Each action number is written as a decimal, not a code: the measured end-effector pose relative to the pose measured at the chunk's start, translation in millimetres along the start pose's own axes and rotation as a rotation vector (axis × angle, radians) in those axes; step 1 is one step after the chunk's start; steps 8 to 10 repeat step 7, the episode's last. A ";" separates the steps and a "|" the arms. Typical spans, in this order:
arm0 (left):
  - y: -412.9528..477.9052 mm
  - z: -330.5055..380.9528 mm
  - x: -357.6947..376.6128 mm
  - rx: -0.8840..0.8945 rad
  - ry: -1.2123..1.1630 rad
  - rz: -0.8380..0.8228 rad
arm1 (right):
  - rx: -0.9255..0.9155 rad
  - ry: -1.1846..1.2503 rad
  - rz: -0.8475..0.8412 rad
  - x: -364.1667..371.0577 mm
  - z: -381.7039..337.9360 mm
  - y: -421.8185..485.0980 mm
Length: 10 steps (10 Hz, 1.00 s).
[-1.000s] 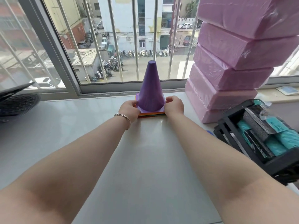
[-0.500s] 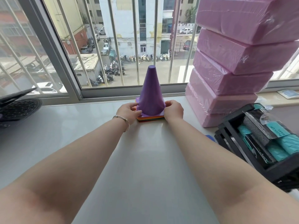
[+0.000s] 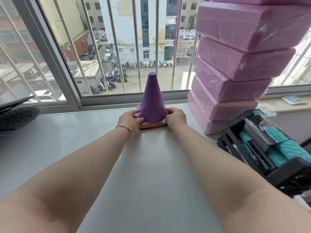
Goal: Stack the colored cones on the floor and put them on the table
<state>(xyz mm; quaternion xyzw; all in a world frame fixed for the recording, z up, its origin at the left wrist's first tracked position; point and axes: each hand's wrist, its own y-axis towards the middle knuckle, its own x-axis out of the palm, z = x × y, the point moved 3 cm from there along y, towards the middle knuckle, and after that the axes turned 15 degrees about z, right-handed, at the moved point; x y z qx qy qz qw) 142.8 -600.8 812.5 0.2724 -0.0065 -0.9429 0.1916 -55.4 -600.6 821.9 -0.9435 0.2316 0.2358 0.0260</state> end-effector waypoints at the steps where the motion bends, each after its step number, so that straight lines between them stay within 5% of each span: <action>1: -3.8 2.2 -1.7 0.020 0.008 0.006 | -0.039 -0.026 -0.031 -1.1 -1.2 -2.5; 5: -61.6 31.0 -11.4 0.213 0.354 0.032 | -0.237 -0.192 -0.115 -36.0 -6.5 -44.3; 7: -117.3 46.3 -38.9 0.272 0.686 0.167 | -0.519 -0.523 -0.085 -75.1 -8.1 -82.3; 10: -117.3 46.3 -38.9 0.272 0.686 0.167 | -0.519 -0.523 -0.085 -75.1 -8.1 -82.3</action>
